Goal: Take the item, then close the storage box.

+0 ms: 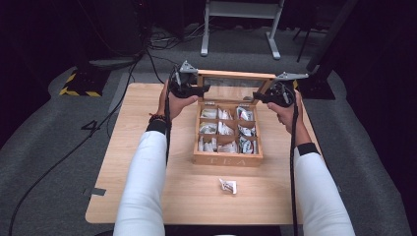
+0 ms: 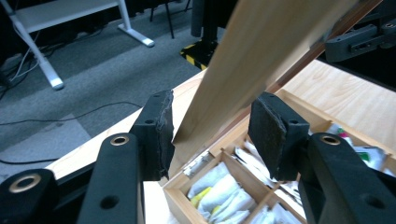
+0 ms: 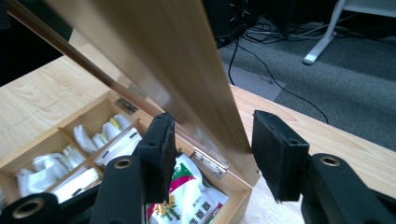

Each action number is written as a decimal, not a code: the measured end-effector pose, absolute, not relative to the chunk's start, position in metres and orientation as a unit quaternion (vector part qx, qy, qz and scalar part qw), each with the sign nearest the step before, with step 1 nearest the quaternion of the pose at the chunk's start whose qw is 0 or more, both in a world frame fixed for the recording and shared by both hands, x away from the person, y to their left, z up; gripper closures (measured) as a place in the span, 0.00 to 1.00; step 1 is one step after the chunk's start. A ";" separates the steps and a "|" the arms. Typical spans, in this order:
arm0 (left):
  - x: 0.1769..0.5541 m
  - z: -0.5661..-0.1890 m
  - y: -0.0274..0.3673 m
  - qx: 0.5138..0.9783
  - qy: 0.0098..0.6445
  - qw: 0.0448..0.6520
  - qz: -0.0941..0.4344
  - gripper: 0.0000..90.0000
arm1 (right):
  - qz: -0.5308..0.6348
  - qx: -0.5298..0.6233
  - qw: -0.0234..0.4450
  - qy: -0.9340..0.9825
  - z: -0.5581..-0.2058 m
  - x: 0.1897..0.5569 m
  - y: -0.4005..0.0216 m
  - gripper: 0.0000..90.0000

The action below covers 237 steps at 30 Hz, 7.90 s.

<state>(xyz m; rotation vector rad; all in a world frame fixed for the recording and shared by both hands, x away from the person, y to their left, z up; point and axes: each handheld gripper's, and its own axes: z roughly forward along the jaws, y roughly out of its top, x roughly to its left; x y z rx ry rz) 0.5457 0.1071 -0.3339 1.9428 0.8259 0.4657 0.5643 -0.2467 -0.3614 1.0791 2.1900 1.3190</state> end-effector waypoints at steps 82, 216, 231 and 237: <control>0.426 -0.394 0.113 0.869 0.259 0.374 0.196 0.38 | 0.419 0.267 0.167 0.852 -0.399 0.436 -0.257 0.34; 0.329 -0.468 0.218 0.881 0.303 0.286 0.226 0.20 | 0.350 0.314 0.213 0.857 -0.439 0.360 -0.340 0.29; 0.326 -0.485 0.241 0.876 0.329 0.289 0.201 0.20 | 0.326 0.351 0.201 0.854 -0.470 0.349 -0.370 0.25; 0.325 -0.489 0.249 0.873 0.338 0.292 0.195 0.20 | 0.332 0.377 0.189 0.843 -0.480 0.344 -0.384 0.23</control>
